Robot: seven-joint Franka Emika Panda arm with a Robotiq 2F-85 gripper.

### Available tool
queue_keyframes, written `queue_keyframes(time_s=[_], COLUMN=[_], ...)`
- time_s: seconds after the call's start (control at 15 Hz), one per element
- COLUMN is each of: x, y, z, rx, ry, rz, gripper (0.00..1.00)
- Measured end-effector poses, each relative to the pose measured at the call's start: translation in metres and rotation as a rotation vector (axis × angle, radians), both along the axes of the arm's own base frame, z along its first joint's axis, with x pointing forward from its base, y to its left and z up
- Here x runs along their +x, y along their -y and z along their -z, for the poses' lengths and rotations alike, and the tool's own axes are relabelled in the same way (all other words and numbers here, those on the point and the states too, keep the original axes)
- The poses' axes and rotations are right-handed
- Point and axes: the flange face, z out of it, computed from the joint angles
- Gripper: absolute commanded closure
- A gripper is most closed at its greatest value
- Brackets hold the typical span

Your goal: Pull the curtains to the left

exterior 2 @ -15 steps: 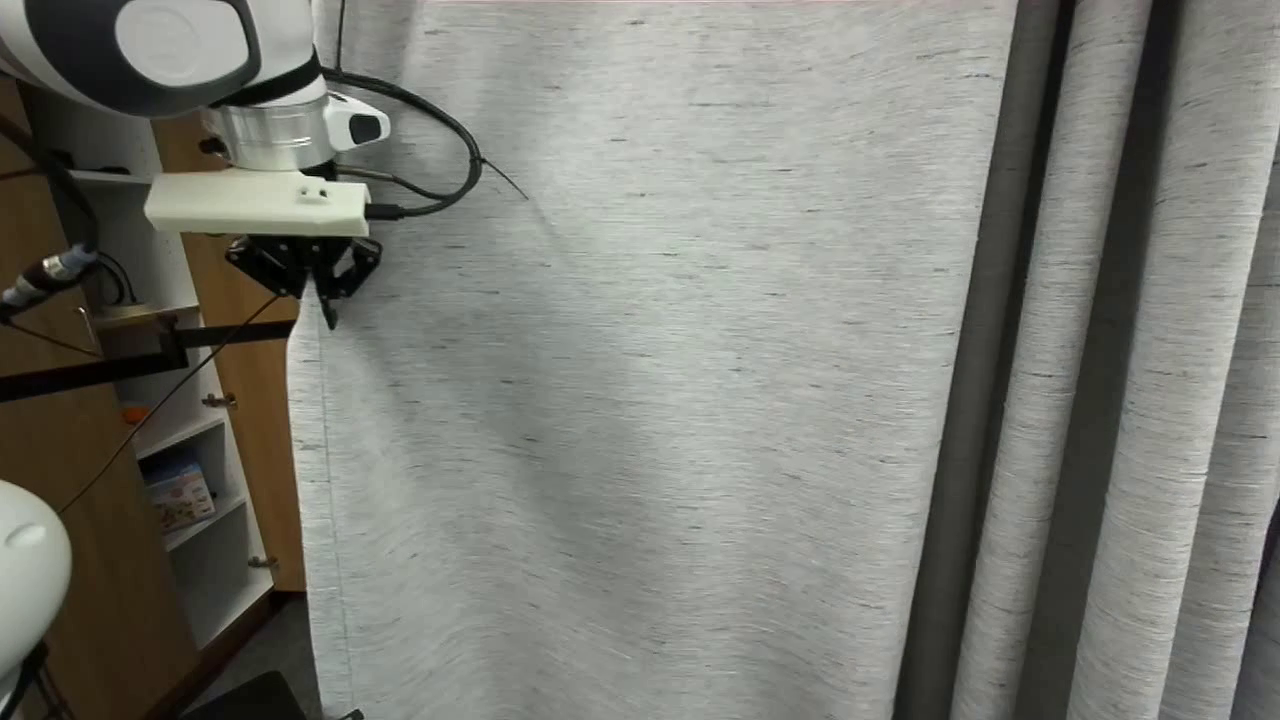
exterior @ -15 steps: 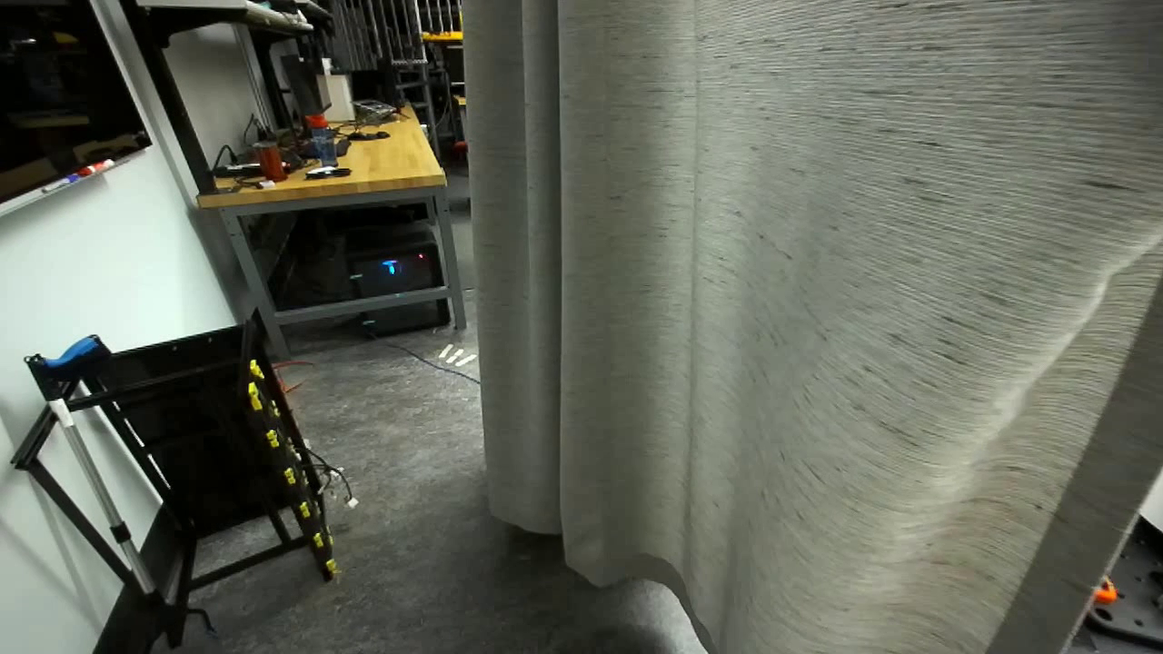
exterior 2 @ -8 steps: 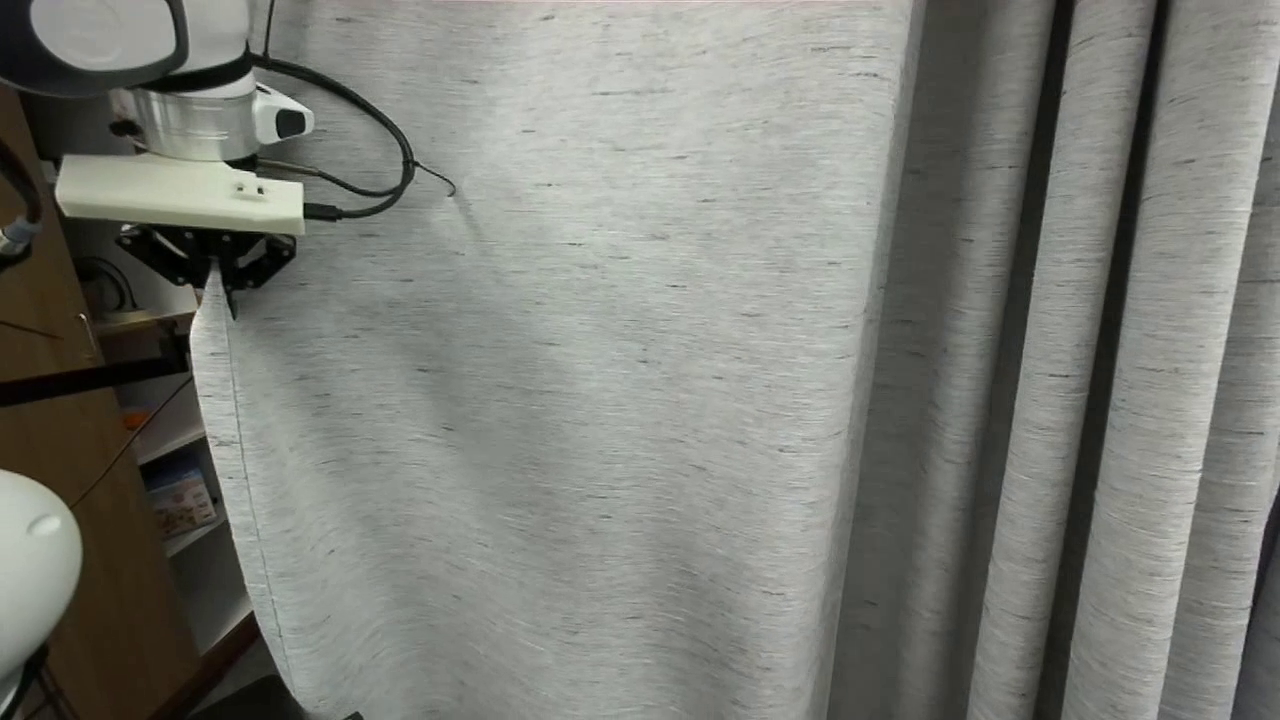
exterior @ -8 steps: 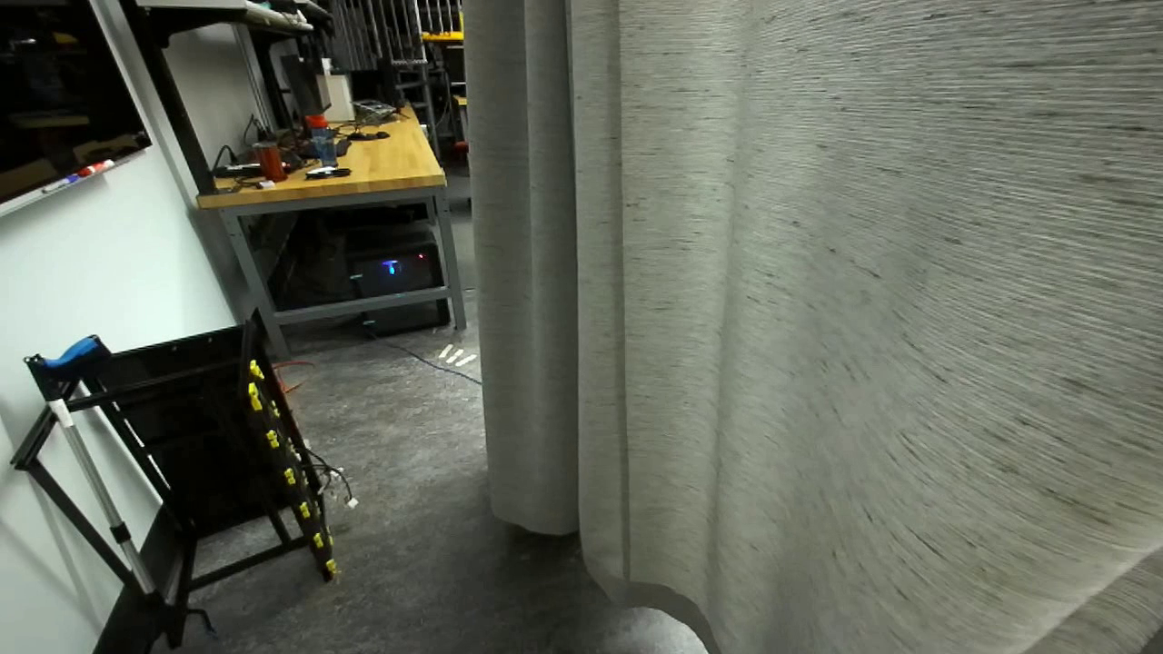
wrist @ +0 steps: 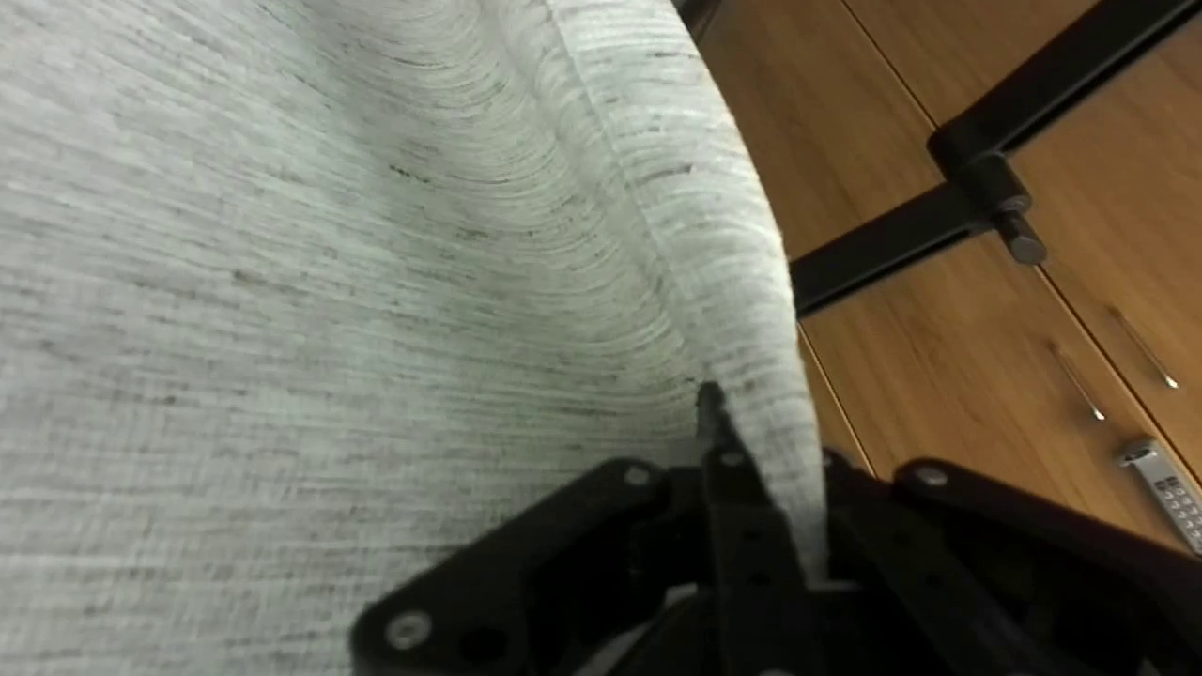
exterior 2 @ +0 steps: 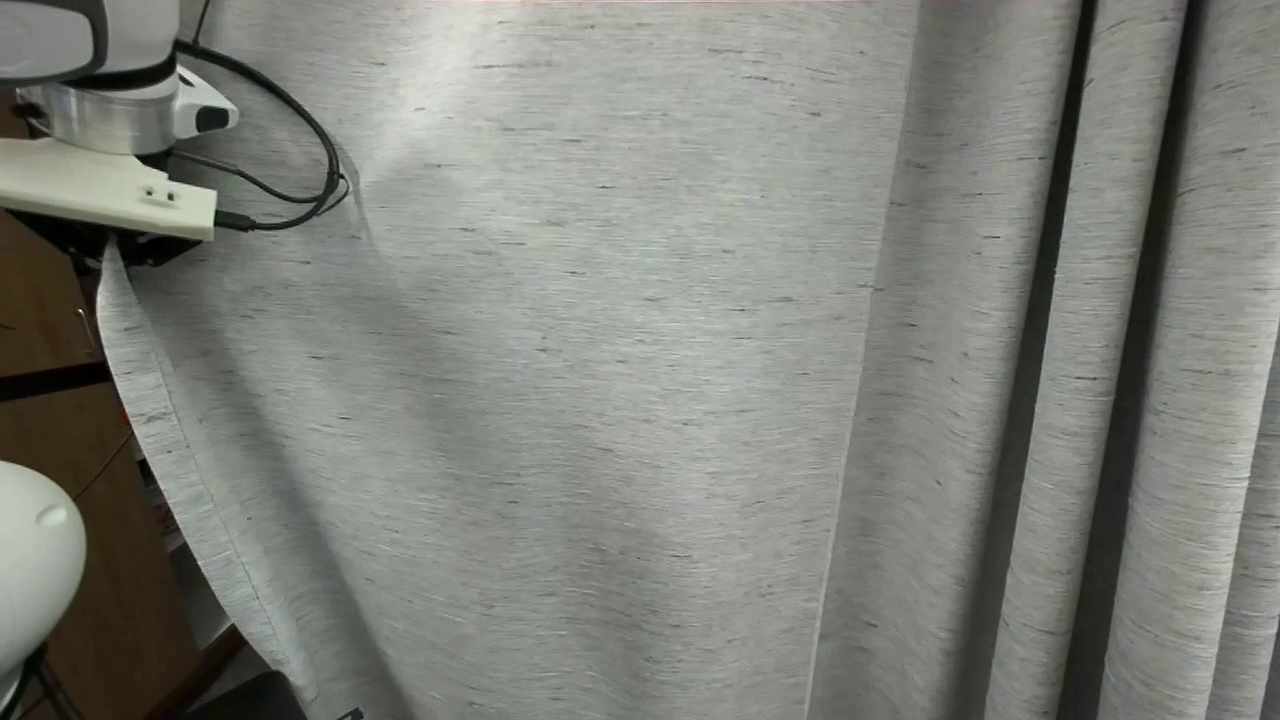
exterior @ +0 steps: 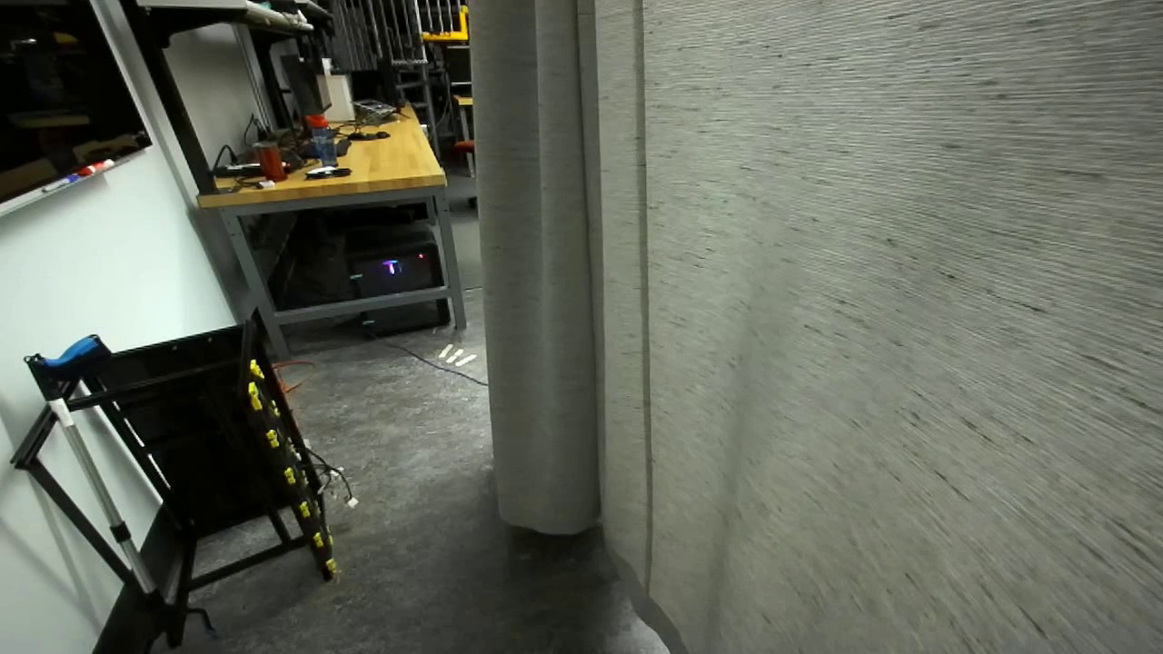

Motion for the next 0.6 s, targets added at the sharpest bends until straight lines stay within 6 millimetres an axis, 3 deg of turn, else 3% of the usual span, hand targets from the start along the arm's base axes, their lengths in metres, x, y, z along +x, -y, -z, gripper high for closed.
queue_keyframes(time_s=[0.27, 0.6], x=[-0.019, -0.024], y=[-0.037, -0.073], z=[-0.001, 0.008], rx=[0.092, 0.186], ry=[0.023, 0.078], rz=[0.032, 0.165], gripper=[1.00, 1.00])
